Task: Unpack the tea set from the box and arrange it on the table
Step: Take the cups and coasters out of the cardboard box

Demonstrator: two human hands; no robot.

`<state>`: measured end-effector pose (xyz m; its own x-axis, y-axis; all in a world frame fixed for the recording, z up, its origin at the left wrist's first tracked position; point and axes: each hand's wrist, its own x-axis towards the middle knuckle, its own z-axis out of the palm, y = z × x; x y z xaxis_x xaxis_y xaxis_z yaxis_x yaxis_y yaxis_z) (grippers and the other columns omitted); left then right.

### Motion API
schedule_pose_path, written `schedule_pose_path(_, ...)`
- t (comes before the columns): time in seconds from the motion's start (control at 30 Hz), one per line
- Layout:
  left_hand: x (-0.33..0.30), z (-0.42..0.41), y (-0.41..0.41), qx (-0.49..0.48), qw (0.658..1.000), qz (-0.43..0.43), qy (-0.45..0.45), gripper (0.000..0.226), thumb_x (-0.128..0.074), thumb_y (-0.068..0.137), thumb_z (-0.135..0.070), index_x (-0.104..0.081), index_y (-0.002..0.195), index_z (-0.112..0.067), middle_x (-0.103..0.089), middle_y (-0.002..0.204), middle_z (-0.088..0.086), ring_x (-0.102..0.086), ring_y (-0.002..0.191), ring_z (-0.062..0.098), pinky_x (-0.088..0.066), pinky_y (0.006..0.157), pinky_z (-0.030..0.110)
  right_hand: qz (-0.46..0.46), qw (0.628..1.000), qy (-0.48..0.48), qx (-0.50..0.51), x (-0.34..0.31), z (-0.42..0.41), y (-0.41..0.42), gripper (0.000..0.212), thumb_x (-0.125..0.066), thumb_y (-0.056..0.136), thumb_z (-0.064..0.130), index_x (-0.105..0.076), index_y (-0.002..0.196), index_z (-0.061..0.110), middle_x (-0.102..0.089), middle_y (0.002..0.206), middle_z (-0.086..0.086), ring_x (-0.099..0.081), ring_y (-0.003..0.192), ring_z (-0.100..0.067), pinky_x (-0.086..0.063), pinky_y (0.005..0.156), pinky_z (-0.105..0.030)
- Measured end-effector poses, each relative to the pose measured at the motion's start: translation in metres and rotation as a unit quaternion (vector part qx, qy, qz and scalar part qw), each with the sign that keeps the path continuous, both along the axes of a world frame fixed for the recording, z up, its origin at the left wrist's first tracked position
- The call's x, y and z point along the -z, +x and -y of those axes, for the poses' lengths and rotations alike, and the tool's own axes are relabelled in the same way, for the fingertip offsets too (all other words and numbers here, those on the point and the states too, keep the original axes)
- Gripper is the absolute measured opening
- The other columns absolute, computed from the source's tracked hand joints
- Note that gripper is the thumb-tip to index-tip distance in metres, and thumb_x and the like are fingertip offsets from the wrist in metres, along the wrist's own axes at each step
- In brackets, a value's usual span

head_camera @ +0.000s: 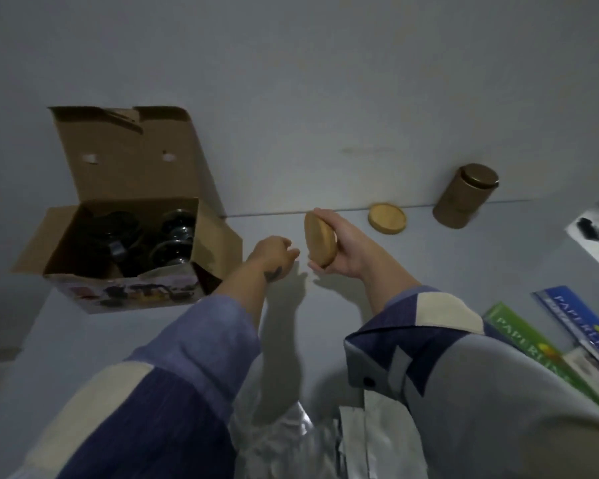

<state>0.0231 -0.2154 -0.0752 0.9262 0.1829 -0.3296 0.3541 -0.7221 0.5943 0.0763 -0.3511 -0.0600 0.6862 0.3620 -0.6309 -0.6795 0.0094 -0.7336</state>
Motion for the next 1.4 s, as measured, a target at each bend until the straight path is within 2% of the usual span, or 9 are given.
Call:
schedule_pose_path(0.1, 0.029, 0.011, 0.017, 0.052, 0.995, -0.056, 0.067, 0.057, -0.051, 0.097, -0.03, -0.034, 0.145, -0.004, -0.036, 0.15, 0.015, -0.036, 0.137, 0.03, -0.03, 0.109, 0.032, 0.066, 0.989, -0.123, -0.059, 0.02, 0.019, 0.035, 0.032, -0.069, 0.078, 0.05, -0.058, 0.089, 0.022, -0.055, 0.086, -0.004, -0.053, 0.077, -0.018, -0.047, 0.066, -0.033)
schedule_pose_path(0.17, 0.047, 0.012, 0.028, 0.076, 0.988, -0.094, 0.099, 0.05, -0.057, 0.093, -0.021, -0.045, 0.137, -0.002, -0.04, 0.144, 0.017, -0.041, 0.131, 0.034, -0.035, 0.105, 0.035, 0.145, 0.965, -0.203, -0.08, 0.042, 0.024, 0.061, 0.03, -0.071, 0.077, 0.049, -0.058, 0.078, 0.022, -0.059, 0.077, -0.003, -0.055, 0.068, -0.017, -0.045, 0.062, -0.029)
schedule_pose_path(0.23, 0.062, 0.011, 0.034, 0.072, 0.984, -0.111, 0.116, 0.051, -0.058, 0.089, -0.009, -0.043, 0.137, 0.0, -0.033, 0.147, 0.017, -0.038, 0.133, 0.034, -0.035, 0.106, 0.037, 0.229, 0.927, -0.29, -0.063, 0.064, 0.022, 0.082, 0.035, -0.073, 0.064, 0.051, -0.05, 0.075, 0.027, -0.064, 0.084, -0.001, -0.062, 0.077, -0.018, -0.051, 0.074, -0.031)
schedule_pose_path(0.37, 0.083, 0.003, 0.041, 0.07, 0.982, -0.127, 0.125, 0.082, -0.06, 0.091, -0.017, -0.007, 0.152, -0.007, 0.008, 0.16, 0.01, -0.001, 0.149, 0.028, -0.011, 0.119, 0.035, 0.313, 0.828, -0.445, -0.136, 0.089, 0.004, 0.109, 0.05, -0.064, 0.059, 0.056, -0.049, 0.101, 0.035, -0.051, 0.116, -0.007, -0.049, 0.109, -0.032, -0.042, 0.099, -0.042)
schedule_pose_path(0.53, 0.099, -0.004, 0.039, 0.075, 0.983, -0.118, 0.122, 0.09, -0.061, 0.091, -0.025, 0.003, 0.153, -0.009, 0.017, 0.16, 0.006, 0.01, 0.149, 0.021, -0.001, 0.118, 0.027, 0.398, 0.753, -0.503, -0.149, 0.113, -0.011, 0.134, 0.052, -0.065, 0.071, 0.05, -0.048, 0.115, 0.029, -0.041, 0.131, -0.009, -0.039, 0.12, -0.033, -0.031, 0.101, -0.041)
schedule_pose_path(0.87, 0.095, -0.005, 0.04, 0.077, 0.984, -0.109, 0.12, 0.091, -0.063, 0.09, -0.027, 0.0, 0.153, -0.01, 0.015, 0.16, 0.004, 0.008, 0.149, 0.021, -0.003, 0.119, 0.028, 0.398, 0.737, -0.521, -0.164, 0.113, -0.014, 0.138, 0.06, -0.061, 0.073, 0.065, -0.046, 0.12, 0.031, -0.035, 0.136, -0.013, -0.032, 0.127, -0.035, -0.027, 0.107, -0.043)
schedule_pose_path(1.03, 0.078, -0.009, 0.036, 0.099, 0.979, -0.114, 0.136, 0.08, -0.056, 0.091, -0.004, -0.005, 0.152, -0.005, 0.006, 0.161, 0.008, -0.002, 0.149, 0.024, -0.012, 0.118, 0.032, 0.337, 0.756, -0.516, -0.223, 0.084, -0.004, 0.122, 0.076, -0.047, 0.076, 0.076, -0.026, 0.142, 0.044, -0.007, 0.158, -0.016, -0.003, 0.146, -0.038, -0.014, 0.114, -0.055)
schedule_pose_path(1.23, 0.022, -0.039, 0.019, 0.063, 0.979, -0.009, 0.193, 0.067, -0.05, 0.087, 0.004, -0.027, 0.148, -0.007, -0.034, 0.15, 0.018, -0.035, 0.138, 0.032, -0.032, 0.113, 0.038, 0.356, 0.785, -0.453, -0.227, 0.041, -0.026, 0.075, 0.06, -0.05, 0.092, 0.051, -0.034, 0.144, 0.027, -0.045, 0.144, -0.012, -0.042, 0.132, -0.033, -0.032, 0.106, -0.039)
schedule_pose_path(1.4, -0.022, -0.094, -0.02, -0.041, 0.968, 0.103, 0.226, 0.048, -0.048, 0.086, 0.003, -0.051, 0.132, -0.01, -0.051, 0.133, 0.016, -0.05, 0.121, 0.035, -0.046, 0.098, 0.045, 0.375, 0.811, -0.38, -0.239, 0.0, -0.077, 0.019, 0.064, -0.055, 0.094, 0.033, -0.026, 0.147, 0.012, -0.049, 0.139, -0.016, -0.05, 0.125, -0.033, -0.038, 0.103, -0.035)
